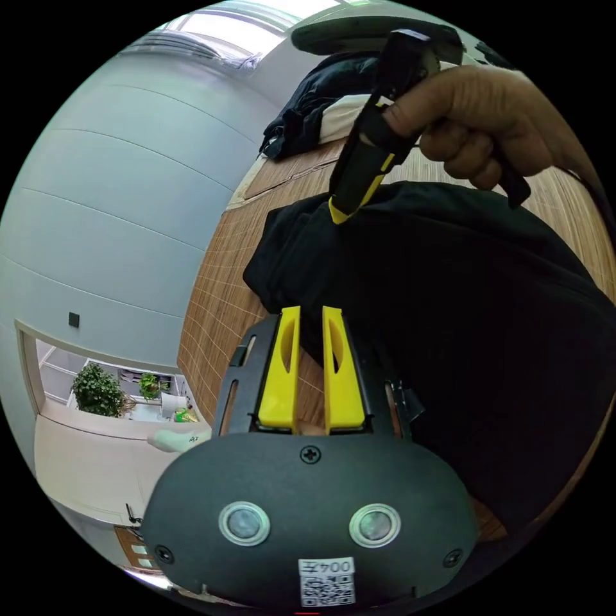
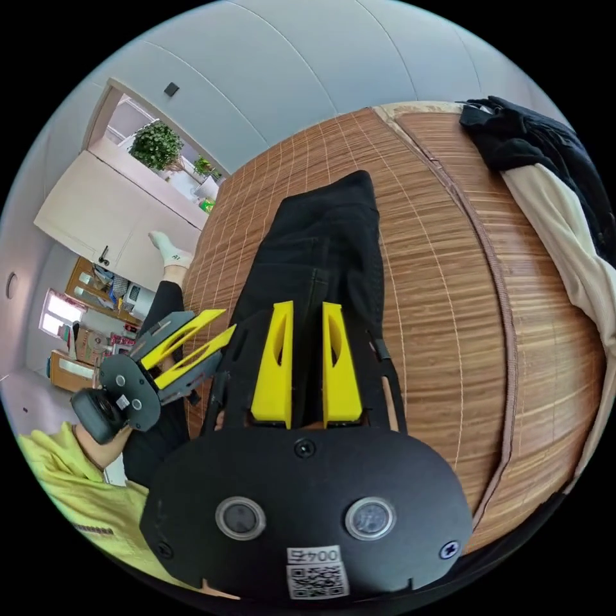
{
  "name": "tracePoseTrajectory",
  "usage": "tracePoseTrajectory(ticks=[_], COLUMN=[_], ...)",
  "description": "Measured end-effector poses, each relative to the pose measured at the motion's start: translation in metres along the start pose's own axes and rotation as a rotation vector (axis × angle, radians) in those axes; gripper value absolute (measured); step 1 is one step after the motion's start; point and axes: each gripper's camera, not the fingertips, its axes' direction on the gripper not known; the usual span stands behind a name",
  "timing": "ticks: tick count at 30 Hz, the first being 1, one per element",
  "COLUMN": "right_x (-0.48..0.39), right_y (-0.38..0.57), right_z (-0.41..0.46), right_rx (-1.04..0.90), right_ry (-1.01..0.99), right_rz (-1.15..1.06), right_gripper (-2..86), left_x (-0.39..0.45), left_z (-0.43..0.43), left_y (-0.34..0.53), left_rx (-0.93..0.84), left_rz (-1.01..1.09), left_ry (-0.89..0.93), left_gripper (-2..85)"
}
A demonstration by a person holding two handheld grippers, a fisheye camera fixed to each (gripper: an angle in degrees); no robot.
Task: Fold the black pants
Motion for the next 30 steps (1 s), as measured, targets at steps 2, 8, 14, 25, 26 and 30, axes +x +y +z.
tracePoseTrajectory(ticks=[2,8,14,25,26,30], right_x=[-0.014,-0.086,-0.041,-0.044,-0.046,-0.055], right_y=[-0.007,0.015,-0.003,0.043,0.061,0.111], right_z=[0.001,-0.006,0.021,-0.047,-0.056,-0.074], right_rx=[0.005,0.195,0.043,0.06,0.043,-0.005], right_ry=[0.018,0.35,0.286,0.179,0.156,0.102], right_rz=[-0.075,-0.481,-0.275,-0.195,-0.195,-0.168], right_gripper=[5.4,5.0,4.9,8.3,8.5,8.9], left_x=[0.004,0.017,0.051,0.033,0.034,0.06], left_z=[-0.001,-0.006,0.036,0.0,-0.012,-0.052], left_y=[0.003,0.008,0.003,0.039,0.052,0.095], left_rx=[0.007,0.065,-0.06,-0.038,-0.03,-0.01], left_rz=[-0.006,-0.036,0.077,-0.008,-0.024,-0.028], left_ry=[-0.028,-0.147,-0.103,-0.019,0.037,0.196], left_gripper=[6.2,4.8,1.3,10.5,11.8,12.9])
